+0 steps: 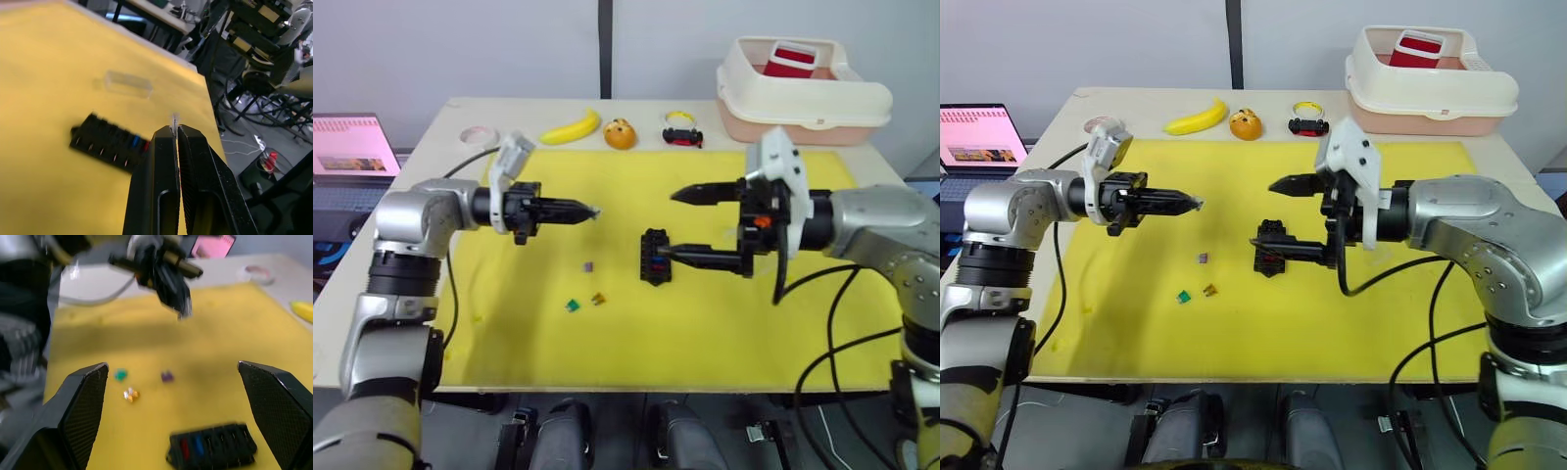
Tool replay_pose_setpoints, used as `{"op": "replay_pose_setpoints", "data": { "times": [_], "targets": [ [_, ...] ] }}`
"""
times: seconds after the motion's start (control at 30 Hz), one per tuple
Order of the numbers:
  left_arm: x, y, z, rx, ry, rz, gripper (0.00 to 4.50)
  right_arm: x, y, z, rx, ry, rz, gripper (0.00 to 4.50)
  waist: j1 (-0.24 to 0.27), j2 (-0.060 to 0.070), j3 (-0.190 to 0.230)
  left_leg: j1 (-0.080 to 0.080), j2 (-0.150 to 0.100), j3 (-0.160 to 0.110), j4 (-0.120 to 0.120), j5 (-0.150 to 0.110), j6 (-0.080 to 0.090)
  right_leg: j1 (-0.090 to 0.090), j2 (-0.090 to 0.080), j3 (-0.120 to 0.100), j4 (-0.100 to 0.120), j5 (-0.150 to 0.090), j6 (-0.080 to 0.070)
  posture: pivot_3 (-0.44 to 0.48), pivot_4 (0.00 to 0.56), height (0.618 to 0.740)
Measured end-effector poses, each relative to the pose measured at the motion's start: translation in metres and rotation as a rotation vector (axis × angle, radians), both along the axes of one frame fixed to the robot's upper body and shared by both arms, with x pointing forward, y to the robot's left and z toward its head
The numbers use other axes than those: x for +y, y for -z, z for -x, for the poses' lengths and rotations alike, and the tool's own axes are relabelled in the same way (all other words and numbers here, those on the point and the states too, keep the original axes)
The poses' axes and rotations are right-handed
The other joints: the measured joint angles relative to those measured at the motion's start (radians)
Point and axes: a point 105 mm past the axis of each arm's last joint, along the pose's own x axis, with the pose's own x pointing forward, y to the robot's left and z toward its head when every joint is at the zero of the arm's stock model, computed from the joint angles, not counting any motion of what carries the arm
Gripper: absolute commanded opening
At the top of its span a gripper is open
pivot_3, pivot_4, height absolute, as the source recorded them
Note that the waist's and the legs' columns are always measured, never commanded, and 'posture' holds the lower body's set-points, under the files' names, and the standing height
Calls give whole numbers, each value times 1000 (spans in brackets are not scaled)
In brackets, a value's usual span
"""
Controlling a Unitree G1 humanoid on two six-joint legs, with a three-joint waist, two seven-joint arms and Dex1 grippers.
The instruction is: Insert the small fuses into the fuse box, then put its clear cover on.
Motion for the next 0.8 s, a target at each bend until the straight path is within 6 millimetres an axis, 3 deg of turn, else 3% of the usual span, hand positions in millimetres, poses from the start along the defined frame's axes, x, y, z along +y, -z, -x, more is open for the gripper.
{"op": "replay_pose_setpoints", "data": {
  "times": [0.23, 0.37, 0.47, 0.73, 0.8],
  "targets": [
    [-27, -28, 15, -149, 100, 41, 136, 8, -11, -8, 85, 36, -78, 4500, 2, 0, 0, 0, 0, 0, 0, 0, 0, 0, 0, 0, 0, 0, 0, 0, 150, 739],
    [-34, -30, 16, -175, 123, 45, 136, 10, -10, -9, 107, 40, -84, 4500, -1, 0, 0, 0, 0, 0, 0, 0, 0, 0, 1, 0, 0, 0, 0, 0, 150, 739],
    [-34, -30, 15, -179, 123, 47, 0, 10, -9, -11, 116, 50, -90, 3722, -3, 0, 0, 0, 0, 0, 0, 0, 0, 0, 1, 0, 0, 0, 0, 0, 150, 739],
    [-33, -30, 13, -177, 115, 52, 0, 12, -8, -11, 124, 48, -91, 3722, -4, 0, 0, 0, 0, 0, 0, 0, 0, 0, 1, 0, 0, 0, 0, 0, 150, 739],
    [-33, -30, 13, -177, 115, 52, 0, 13, -7, -10, 130, 42, -86, 3218, -4, 0, 0, 0, 0, 0, 0, 0, 0, 0, 1, 0, 0, 0, 0, 0, 150, 739]
  ]
}}
